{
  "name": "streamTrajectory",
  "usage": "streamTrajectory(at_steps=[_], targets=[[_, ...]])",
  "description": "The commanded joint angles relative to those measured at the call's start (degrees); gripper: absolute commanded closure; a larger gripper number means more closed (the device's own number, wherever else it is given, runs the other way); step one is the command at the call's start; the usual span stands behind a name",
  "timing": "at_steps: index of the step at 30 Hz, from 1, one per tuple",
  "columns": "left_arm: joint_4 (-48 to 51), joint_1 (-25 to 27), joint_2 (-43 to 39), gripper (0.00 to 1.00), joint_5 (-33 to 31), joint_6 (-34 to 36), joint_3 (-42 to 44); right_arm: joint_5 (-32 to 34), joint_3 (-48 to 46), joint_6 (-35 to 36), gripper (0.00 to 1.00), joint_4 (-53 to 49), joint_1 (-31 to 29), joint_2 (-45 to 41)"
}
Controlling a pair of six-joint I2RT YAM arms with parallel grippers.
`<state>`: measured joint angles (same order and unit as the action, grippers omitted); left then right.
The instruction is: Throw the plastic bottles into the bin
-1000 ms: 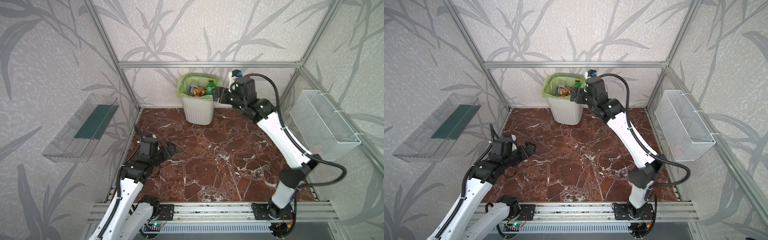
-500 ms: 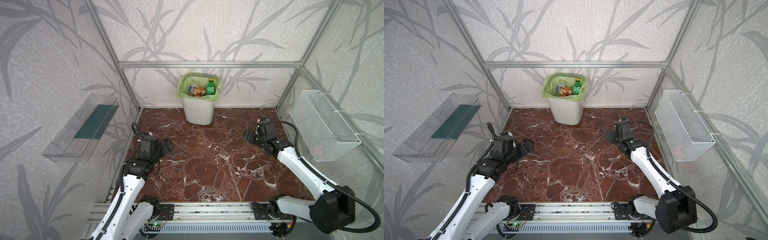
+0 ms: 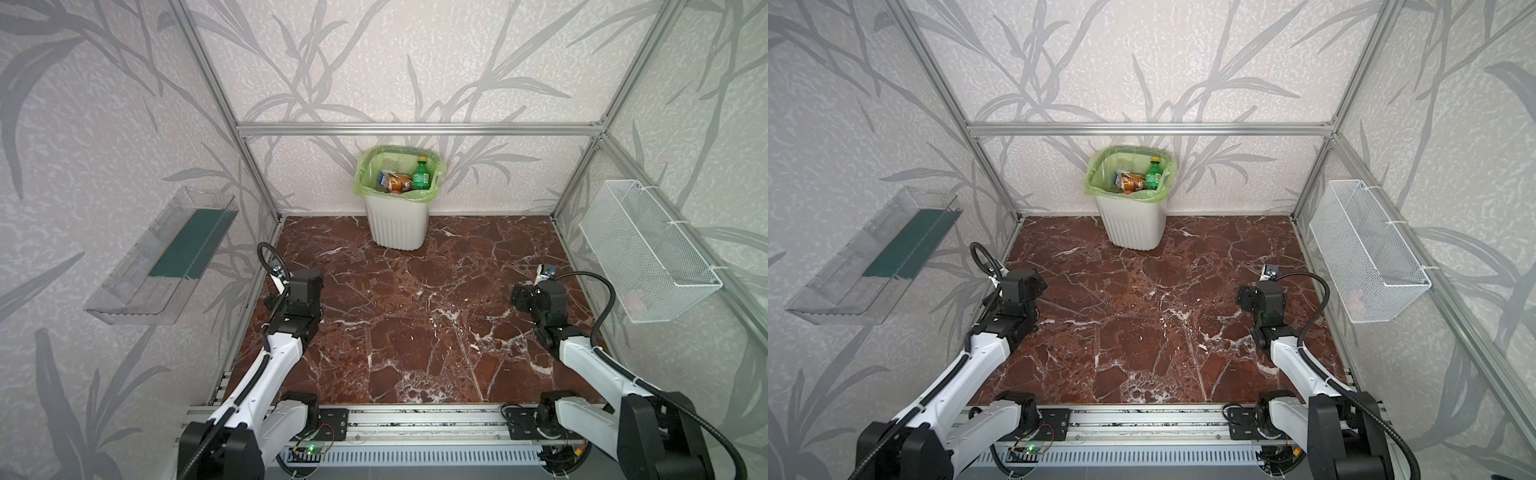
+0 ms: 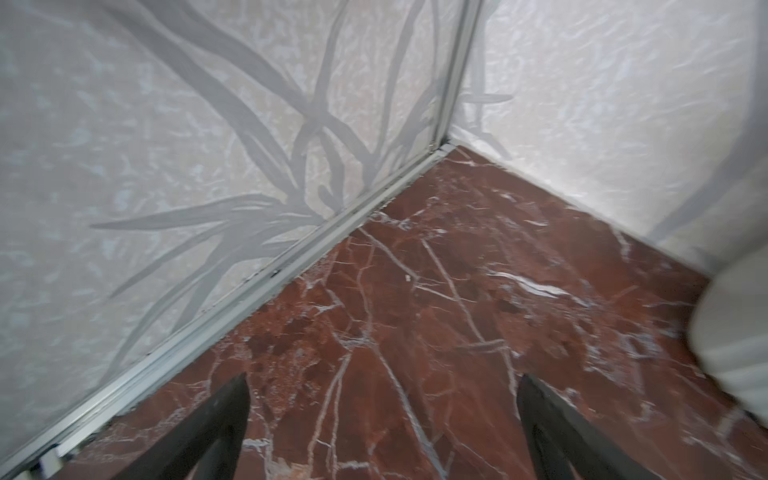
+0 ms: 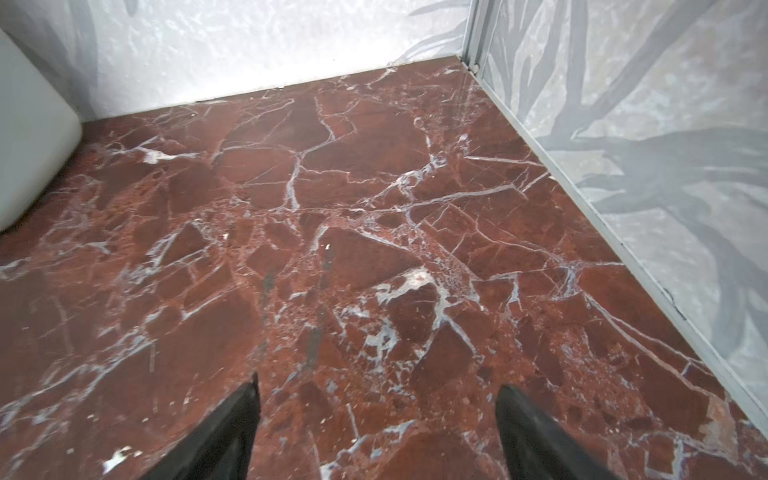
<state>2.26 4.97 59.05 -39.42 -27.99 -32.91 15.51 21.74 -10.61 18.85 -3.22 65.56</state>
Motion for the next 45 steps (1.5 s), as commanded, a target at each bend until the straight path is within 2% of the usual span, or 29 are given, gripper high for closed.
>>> streamTrajectory(at_steps=[1, 4, 7, 12, 15, 17, 19, 20, 22, 24, 27, 28, 29, 31, 32, 45], targets=[[-10.65, -1.43, 0.72, 0.0, -6.67, 2.48, 4.47, 2.38, -0.71, 2.64, 0.11, 17.12, 1.17, 6.21], [-19.86, -2.61, 1.24, 0.01, -6.1, 6.55, 9.13, -0.3, -2.57, 3.41, 0.11, 28.23, 1.45, 12.38], [-29.1, -3.66, 4.03, 0.01, -3.39, 11.08, 12.4, -3.31, -3.61, 4.3, 0.1, 34.27, 1.82, 17.08], [-42.47, -5.66, 14.13, 0.01, 2.18, 12.58, 15.08, -10.38, -3.72, 6.92, 0.09, 35.85, 1.81, 17.97], [-50.77, -6.2, 19.94, 0.01, 7.94, 13.6, 15.64, -15.58, -4.24, 9.06, 0.12, 38.95, 1.78, 20.97], [-46.85, -6.27, 20.34, 0.01, 12.92, 15.46, 13.22, -16.71, -5.29, 9.71, 0.12, 47.63, 1.73, 25.99], [-47.93, -6.24, 22.07, 0.01, 16.66, 17.82, 12.47, -16.67, -3.84, 9.87, 0.09, 41.5, 1.72, 23.85], [-47.14, -6.2, 22.63, 0.01, 19.3, 18.85, 11.81, -16.3, -2.68, 9.97, 0.01, 37.86, 1.61, 22.94], [-49.9, -6.16, 26.4, 0.01, 23.09, 20.55, 11.43, -15.7, -2.77, 10.32, 0.01, 39.53, 1.21, 23.97], [-58.45, -6.03, 30.51, 0.01, 26.95, 24.02, 12.48, -16.74, -3.53, 10.64, 0.01, 42.61, 1.14, 24.95], [-47.58, -6.12, 27.6, 0.01, 26.41, 22.24, 9.78, -19.02, -3.33, 11.39, 0.01, 43.07, 1.11, 25.27], [-52.59, -6.03, 28.88, 0.01, 26.41, 23.0, 10.95, -19.85, -3.0, 11.83, 0.01, 41.47, 1.11, 24.81], [-53.54, -6.03, 29.24, 0.01, 26.36, 23.24, 11.15, -21.0, -2.47, 12.22, 0.01, 40.33, 1.11, 24.57], [-47.47, -6.04, 27.48, 0.01, 26.41, 22.32, 9.65, -23.57, -0.74, 13.07, 0.01, 37.87, 1.11, 24.92], [-50.76, -6.05, 28.44, 0.01, 26.29, 22.99, 10.39, -24.55, 0.37, 13.67, 0.01, 35.27, 1.03, 24.71], [-49.2, -6.03, 27.9, 0.01, 26.45, 22.76, 10.05, -24.82, 0.05, 13.74, 0.01, 36.19, 0.93, 24.94]])
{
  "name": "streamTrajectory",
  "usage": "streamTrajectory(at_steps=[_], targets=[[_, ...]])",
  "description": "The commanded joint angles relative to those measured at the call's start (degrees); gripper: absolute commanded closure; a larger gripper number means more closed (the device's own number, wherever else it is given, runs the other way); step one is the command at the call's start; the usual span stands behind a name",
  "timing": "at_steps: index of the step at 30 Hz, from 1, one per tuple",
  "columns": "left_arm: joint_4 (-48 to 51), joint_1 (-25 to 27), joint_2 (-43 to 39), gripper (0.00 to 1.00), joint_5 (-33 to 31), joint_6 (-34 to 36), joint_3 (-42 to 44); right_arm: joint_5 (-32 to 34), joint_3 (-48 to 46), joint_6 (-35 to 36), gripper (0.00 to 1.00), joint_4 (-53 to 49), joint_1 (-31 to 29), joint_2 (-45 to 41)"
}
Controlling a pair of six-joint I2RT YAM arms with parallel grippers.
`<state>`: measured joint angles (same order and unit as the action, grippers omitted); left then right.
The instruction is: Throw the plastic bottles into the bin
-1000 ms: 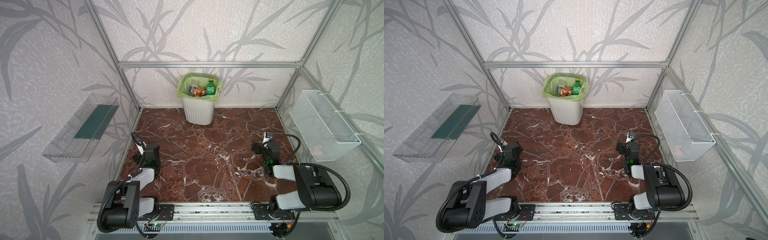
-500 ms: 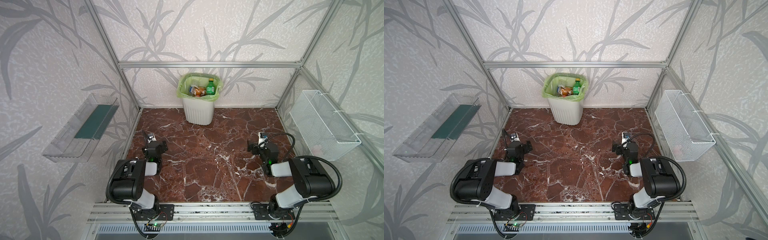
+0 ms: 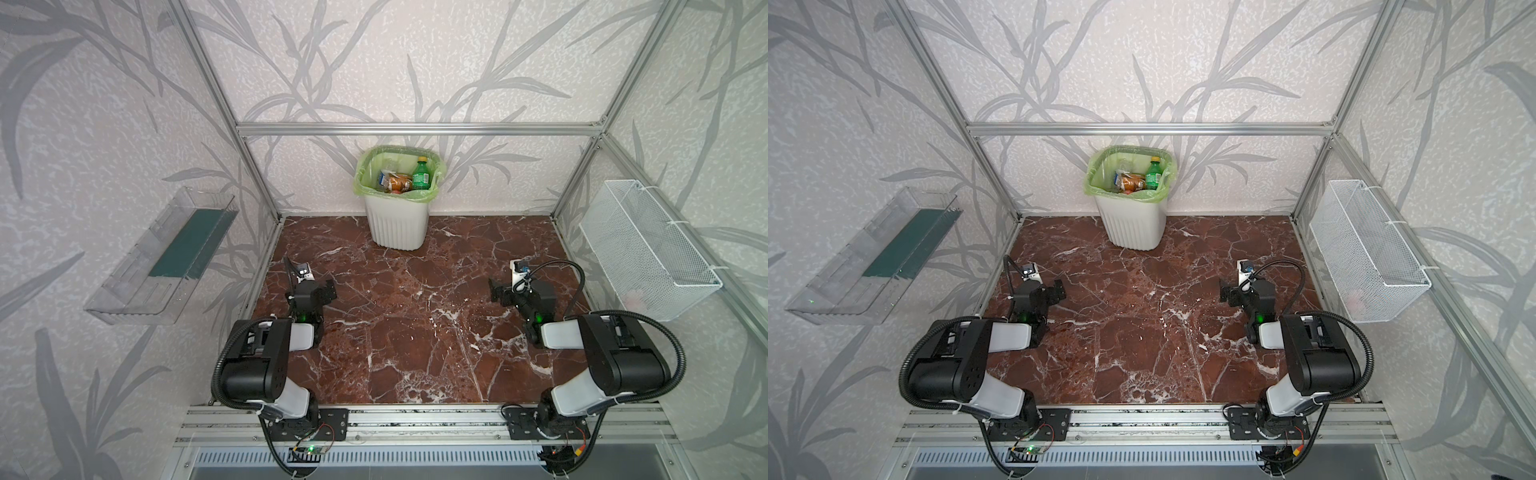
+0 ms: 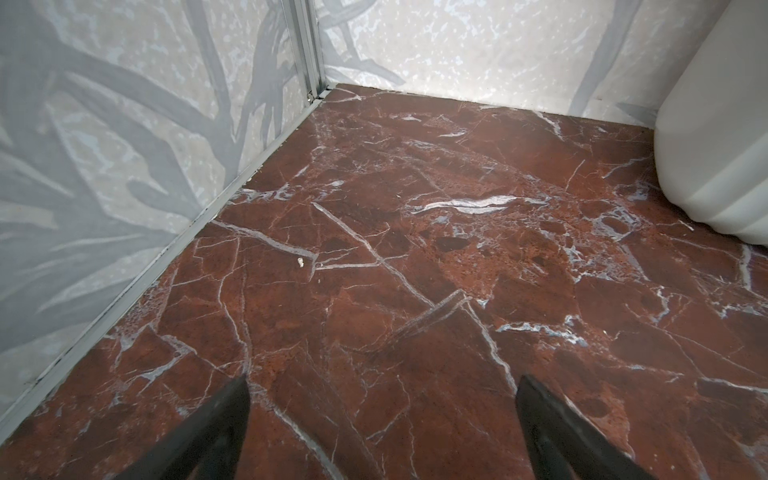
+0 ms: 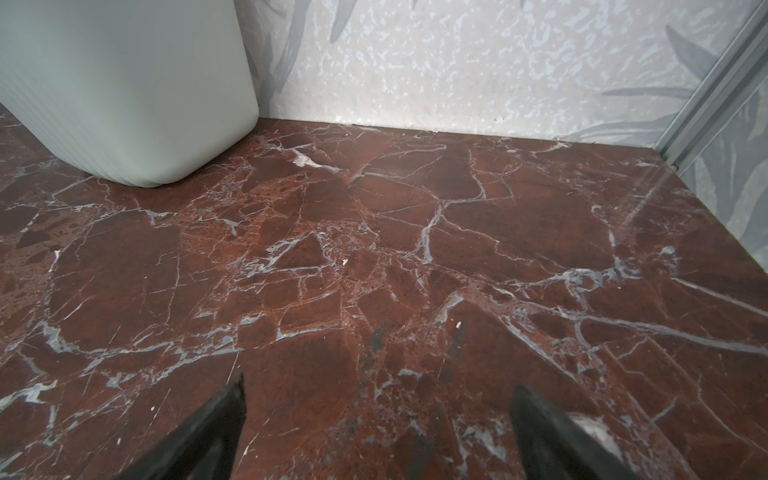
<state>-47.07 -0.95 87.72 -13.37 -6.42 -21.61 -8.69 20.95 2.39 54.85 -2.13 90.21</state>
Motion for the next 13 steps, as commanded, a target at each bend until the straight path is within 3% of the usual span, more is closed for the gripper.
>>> streamTrajectory(at_steps=[1, 13], targets=[[-0.03, -0.15, -0.78, 0.01, 0.36, 1.16, -1.17, -0.67, 0.84, 0.76, 0.01, 0.21, -0.15, 0.31], [0.07, -0.14, -0.77, 0.01, 0.41, 1.19, -1.18, 0.03, 0.87, 0.98, 0.01, 0.04, -0.51, 0.31]])
